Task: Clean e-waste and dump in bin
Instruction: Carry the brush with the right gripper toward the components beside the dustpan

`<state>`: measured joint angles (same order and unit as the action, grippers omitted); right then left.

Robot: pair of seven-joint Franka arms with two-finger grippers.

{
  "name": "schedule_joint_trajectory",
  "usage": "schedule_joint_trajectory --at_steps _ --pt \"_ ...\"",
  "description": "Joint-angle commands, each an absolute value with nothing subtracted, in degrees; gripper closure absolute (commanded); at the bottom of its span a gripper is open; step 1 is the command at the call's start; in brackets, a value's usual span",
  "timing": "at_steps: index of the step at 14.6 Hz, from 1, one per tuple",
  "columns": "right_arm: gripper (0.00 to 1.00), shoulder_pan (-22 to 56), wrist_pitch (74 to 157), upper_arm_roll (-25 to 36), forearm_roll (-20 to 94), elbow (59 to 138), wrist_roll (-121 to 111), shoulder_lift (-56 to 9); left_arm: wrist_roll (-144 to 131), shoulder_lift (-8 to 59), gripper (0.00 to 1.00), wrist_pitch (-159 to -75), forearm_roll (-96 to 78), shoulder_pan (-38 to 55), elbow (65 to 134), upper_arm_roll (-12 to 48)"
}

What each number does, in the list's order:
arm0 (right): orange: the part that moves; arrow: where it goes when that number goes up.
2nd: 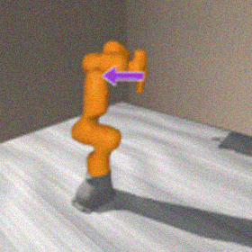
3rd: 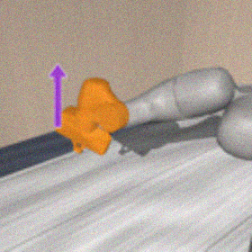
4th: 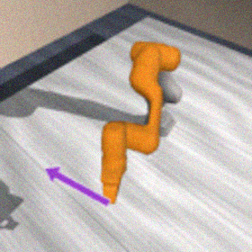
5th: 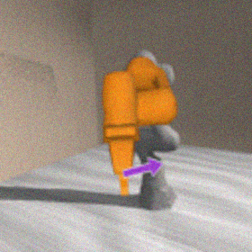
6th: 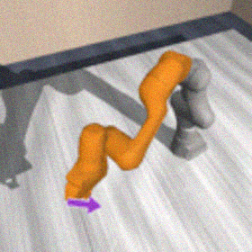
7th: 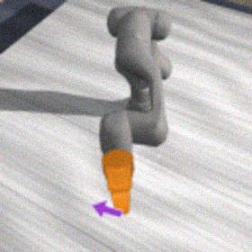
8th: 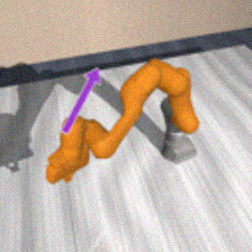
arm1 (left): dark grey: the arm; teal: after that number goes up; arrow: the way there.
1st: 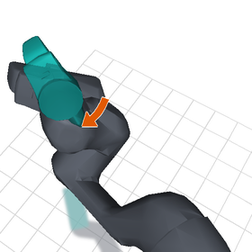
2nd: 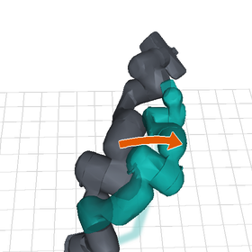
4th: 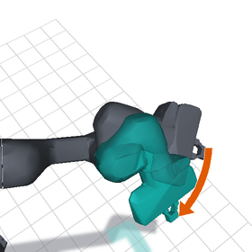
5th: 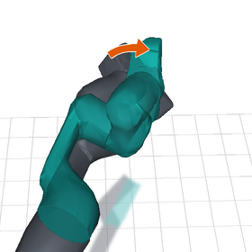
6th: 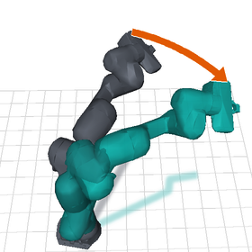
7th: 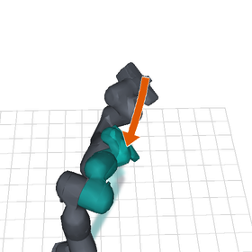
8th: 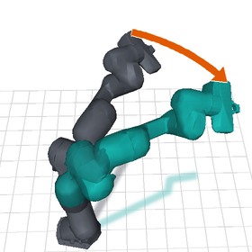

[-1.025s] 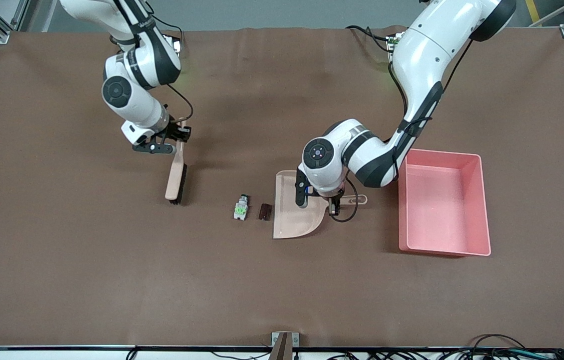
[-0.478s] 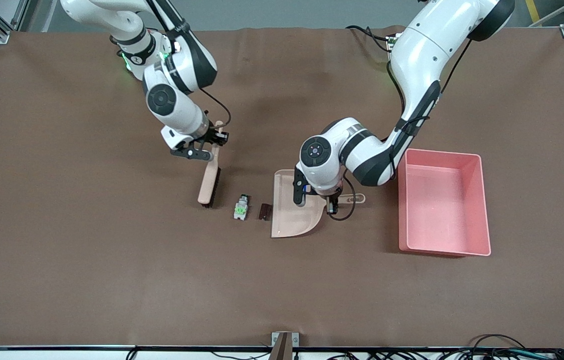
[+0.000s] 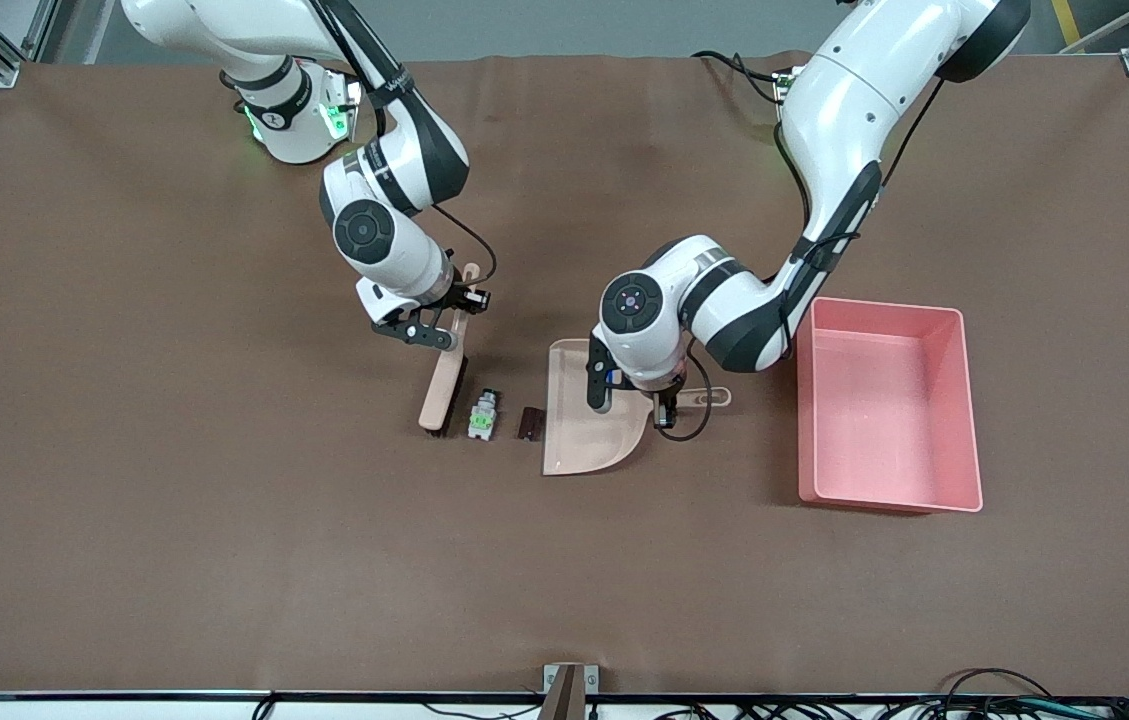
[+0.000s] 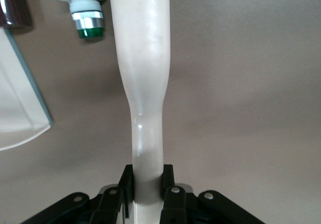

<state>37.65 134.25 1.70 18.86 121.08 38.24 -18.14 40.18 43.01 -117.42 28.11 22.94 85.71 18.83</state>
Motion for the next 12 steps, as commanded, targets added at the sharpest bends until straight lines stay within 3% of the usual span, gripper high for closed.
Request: schedule_joint_trajectory --at_steps 1,12 --pt "1.00 39.0 133.8 2.4 19.3 118.2 39.5 -20.5 38.2 43.6 0.69 -116.5 28.6 23.6 84.6 18.7" --pt "1.00 40.3 133.6 2.5 17.9 112.9 39.3 -25.1 38.1 43.9 0.70 -116.6 28.6 23.6 84.6 18.7"
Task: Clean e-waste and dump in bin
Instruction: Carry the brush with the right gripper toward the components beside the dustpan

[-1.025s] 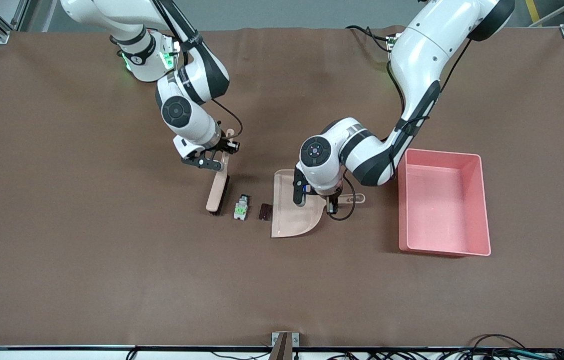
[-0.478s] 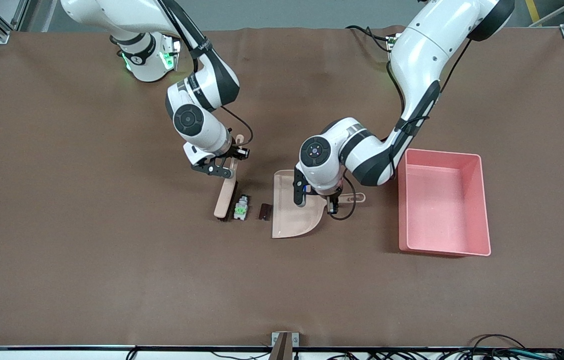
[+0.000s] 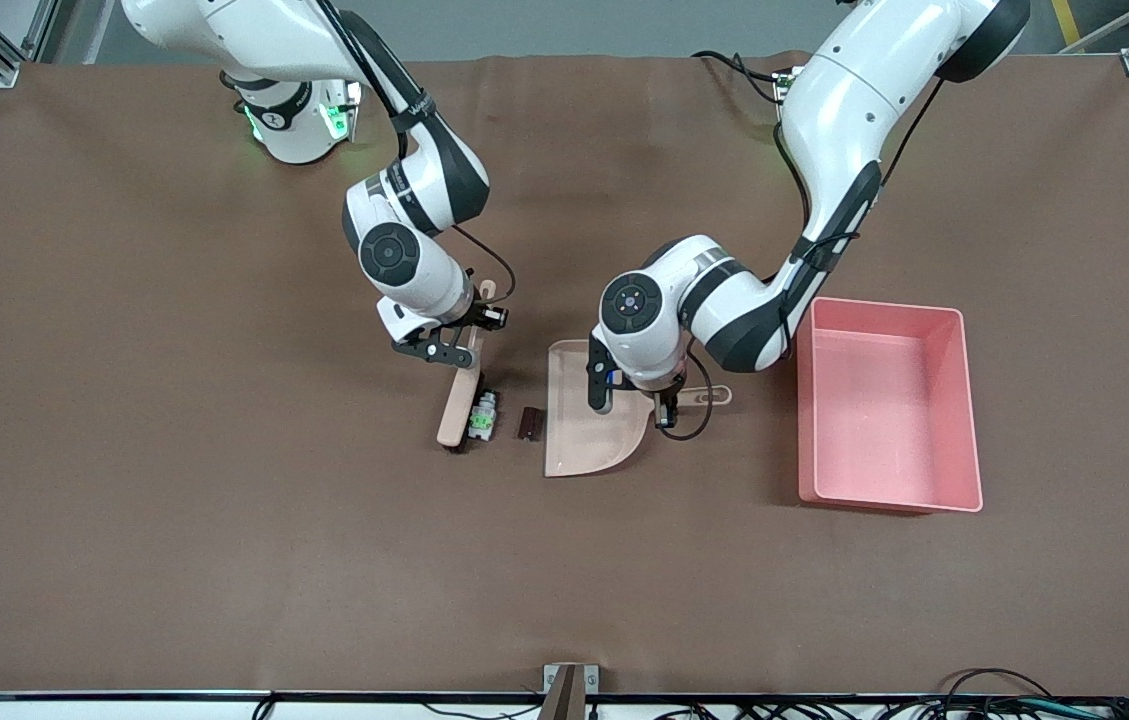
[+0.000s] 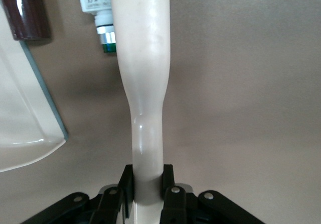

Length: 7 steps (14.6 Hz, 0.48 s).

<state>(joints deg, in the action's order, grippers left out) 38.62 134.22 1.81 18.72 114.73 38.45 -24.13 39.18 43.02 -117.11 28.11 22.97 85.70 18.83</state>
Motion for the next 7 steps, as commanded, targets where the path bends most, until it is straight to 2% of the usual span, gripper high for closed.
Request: schedule_joint_trajectory --at_steps 1,7 --pt "1.00 40.5 133.7 2.5 18.0 112.4 39.4 -25.7 38.2 43.9 0.70 -116.6 28.6 23.6 84.6 18.7" --pt "1.00 42.4 133.8 2.4 18.2 110.5 40.3 -27.0 38.1 43.9 0.70 -116.6 28.7 23.6 84.6 18.7"
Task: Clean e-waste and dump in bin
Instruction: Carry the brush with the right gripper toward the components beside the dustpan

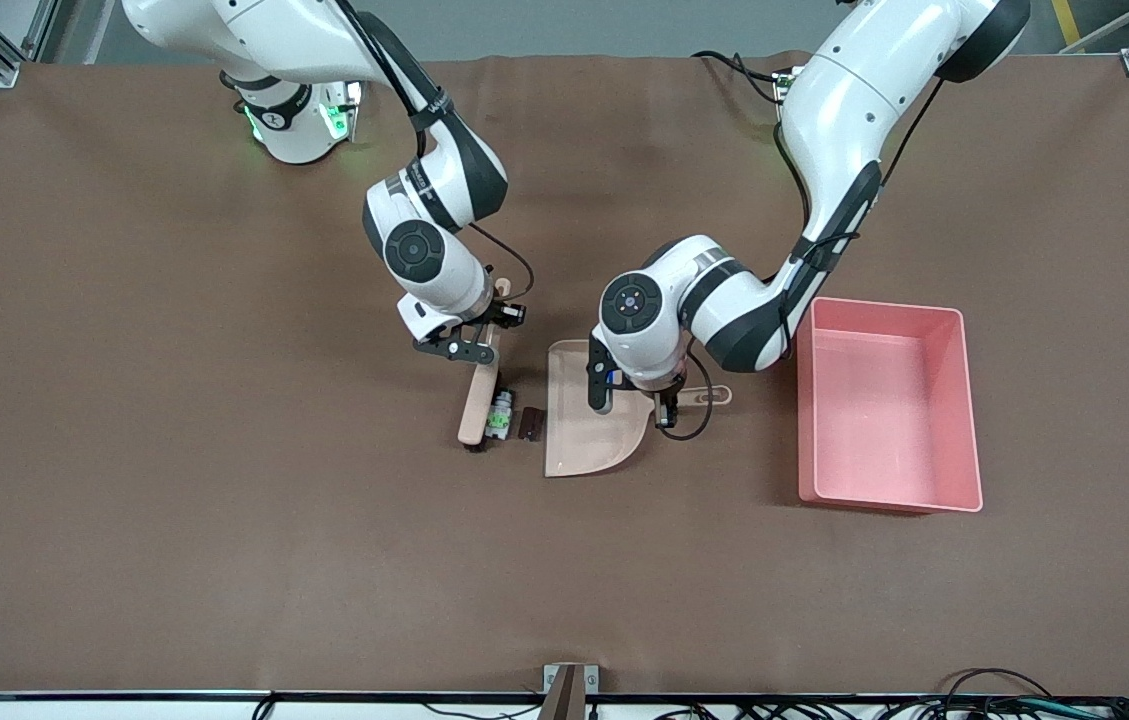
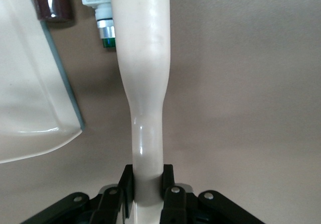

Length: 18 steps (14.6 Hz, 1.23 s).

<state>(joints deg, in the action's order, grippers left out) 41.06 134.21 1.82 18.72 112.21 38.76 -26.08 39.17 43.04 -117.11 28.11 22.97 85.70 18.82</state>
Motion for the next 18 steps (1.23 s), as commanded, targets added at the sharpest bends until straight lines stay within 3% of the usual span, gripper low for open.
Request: schedule_joint_trajectory --at_steps 1,18 --pt "1.00 42.8 133.8 2.4 18.2 109.7 40.9 -27.4 38.2 43.9 0.70 -116.6 28.7 23.6 84.6 18.7" --pt "1.00 46.6 133.2 2.4 18.7 101.6 46.6 -32.2 38.1 44.2 0.70 -116.6 28.7 23.6 84.4 18.7"
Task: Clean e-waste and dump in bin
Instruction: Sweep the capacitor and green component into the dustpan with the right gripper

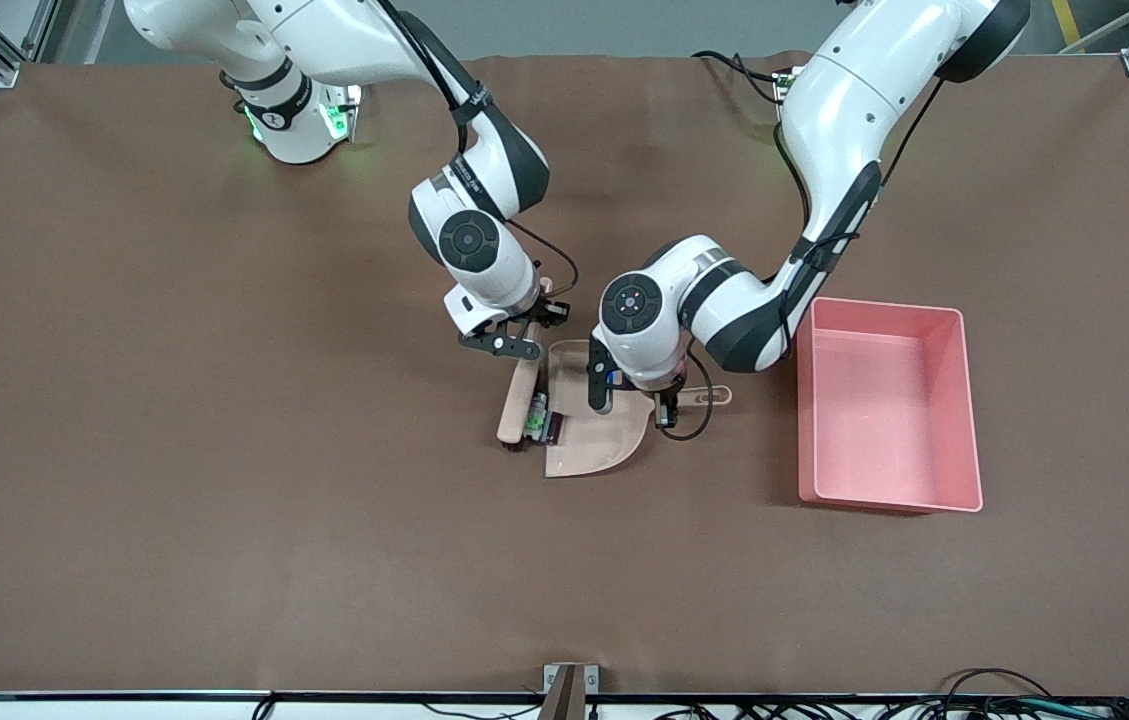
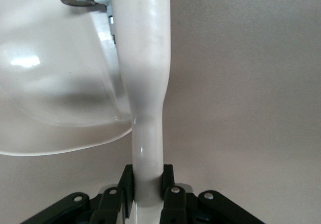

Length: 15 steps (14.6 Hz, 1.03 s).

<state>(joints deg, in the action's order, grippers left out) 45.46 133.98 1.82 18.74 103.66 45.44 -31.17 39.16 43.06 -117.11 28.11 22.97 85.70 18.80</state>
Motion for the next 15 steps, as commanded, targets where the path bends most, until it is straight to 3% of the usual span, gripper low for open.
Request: schedule_joint_trajectory --at_steps 1,15 --pt "1.00 46.6 133.3 2.4 18.7 101.5 46.7 -32.2 38.1 44.2 0.70 -116.6 28.7 23.6 84.5 18.7" --pt "1.00 47.6 133.7 2.3 18.9 98.4 49.5 -32.6 38.1 44.3 0.70 -116.6 28.7 24.1 84.5 18.6"
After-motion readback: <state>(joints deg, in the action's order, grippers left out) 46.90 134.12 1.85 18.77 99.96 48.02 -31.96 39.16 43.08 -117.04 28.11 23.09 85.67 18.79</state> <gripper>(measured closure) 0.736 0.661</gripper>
